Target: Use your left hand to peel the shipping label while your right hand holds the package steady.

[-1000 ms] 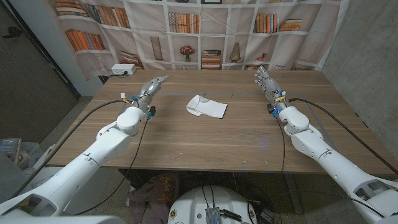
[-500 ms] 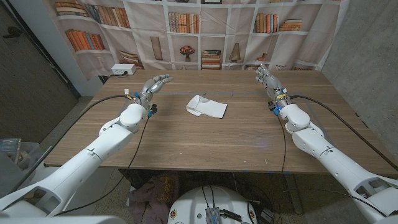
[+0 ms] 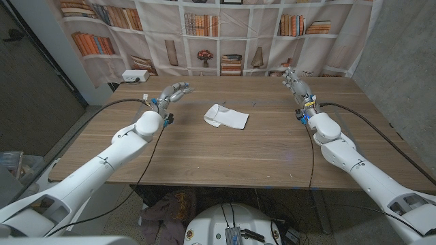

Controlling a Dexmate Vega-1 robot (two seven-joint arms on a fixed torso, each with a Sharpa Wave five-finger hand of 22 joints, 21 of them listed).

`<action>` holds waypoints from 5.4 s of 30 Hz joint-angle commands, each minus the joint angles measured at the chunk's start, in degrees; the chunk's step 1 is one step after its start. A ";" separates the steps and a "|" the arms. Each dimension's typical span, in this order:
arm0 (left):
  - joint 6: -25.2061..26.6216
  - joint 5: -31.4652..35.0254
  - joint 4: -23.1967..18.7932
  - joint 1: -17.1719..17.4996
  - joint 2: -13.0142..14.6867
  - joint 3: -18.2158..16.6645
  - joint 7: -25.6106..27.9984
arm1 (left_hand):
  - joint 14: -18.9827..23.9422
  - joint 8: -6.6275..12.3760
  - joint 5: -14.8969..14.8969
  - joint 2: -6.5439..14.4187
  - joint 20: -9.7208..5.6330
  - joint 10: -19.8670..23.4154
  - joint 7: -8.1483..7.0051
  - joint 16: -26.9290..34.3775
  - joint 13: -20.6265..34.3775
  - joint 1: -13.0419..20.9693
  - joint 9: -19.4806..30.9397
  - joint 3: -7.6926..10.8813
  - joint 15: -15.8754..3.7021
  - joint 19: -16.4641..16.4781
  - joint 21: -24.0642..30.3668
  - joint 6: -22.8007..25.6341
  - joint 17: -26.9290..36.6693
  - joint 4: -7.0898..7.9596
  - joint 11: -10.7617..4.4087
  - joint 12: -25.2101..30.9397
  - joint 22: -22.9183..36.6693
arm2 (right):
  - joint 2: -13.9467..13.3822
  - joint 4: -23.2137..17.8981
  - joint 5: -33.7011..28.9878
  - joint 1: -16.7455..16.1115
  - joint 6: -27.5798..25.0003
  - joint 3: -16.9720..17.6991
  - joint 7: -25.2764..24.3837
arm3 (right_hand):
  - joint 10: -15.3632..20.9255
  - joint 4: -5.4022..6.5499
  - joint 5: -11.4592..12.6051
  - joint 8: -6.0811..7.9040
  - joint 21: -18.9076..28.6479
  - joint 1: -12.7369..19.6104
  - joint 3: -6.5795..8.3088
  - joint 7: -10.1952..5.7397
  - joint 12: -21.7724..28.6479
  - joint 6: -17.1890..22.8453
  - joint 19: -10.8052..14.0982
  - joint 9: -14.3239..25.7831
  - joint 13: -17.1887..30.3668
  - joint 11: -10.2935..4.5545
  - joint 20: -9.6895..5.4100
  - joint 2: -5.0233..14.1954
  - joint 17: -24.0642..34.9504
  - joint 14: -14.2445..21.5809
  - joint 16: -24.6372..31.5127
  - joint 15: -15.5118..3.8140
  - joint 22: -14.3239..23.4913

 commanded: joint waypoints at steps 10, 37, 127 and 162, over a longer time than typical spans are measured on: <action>1.89 5.41 2.59 -3.79 0.41 3.63 -3.94 | 1.54 2.01 -0.12 -1.15 0.81 2.63 -0.79 0.54 0.31 -0.41 0.13 -0.83 -2.60 0.00 0.06 3.68 0.30 0.65 -0.12 0.64 0.09 | -0.53 -0.52 -2.04 -0.17 1.14 -0.31 -0.53 | 0.70 -0.47 -0.23 0.03 0.33 0.87 0.03 0.18 0.07 -0.18 1.27 0.33 0.10 0.08 -0.16 0.15 0.12 1.22 0.58 -0.20 0.17; 3.04 14.70 3.19 -3.35 -0.30 6.40 2.44 | -2.98 2.80 0.22 -1.49 0.53 4.19 0.20 -1.06 0.02 -0.59 -0.40 -1.28 -1.53 -1.46 -0.44 6.21 0.40 1.16 -0.07 -0.37 0.14 | -0.77 -2.46 -2.56 -1.51 1.44 -0.05 -1.19 | 1.20 -0.69 -0.28 0.20 0.24 1.10 0.02 -0.13 0.07 0.51 1.55 0.34 0.09 -0.08 -0.11 0.28 0.13 1.81 0.49 -0.24 0.19; 11.60 13.07 7.27 -11.37 -2.30 13.64 -12.82 | -8.59 -3.70 0.94 -0.40 4.26 8.72 1.55 -1.26 -3.19 1.57 -1.49 -3.71 0.30 -9.30 -0.22 6.02 -1.43 2.13 0.73 -5.18 0.02 | -1.89 -3.50 -2.74 -3.46 2.35 0.88 -1.01 | 0.36 -0.75 -0.38 -0.14 -0.25 0.69 -0.42 -0.44 -0.70 0.36 0.95 0.35 0.06 0.07 1.39 0.57 0.32 2.80 0.32 -0.71 0.21; 11.00 13.86 9.72 -13.90 -3.75 15.72 -15.58 | -7.39 -4.12 1.17 1.65 4.58 10.26 1.35 -0.99 -3.15 3.07 -1.47 -2.58 0.29 -9.39 -0.21 7.69 -1.37 1.95 0.37 -5.00 0.07 | -2.34 -3.64 -2.25 -4.34 2.72 1.55 -1.17 | 0.05 -0.97 -0.37 -0.23 0.02 0.89 -0.48 -0.54 -0.88 0.12 1.84 0.35 0.05 0.08 1.10 0.60 0.22 2.50 0.07 -0.96 0.19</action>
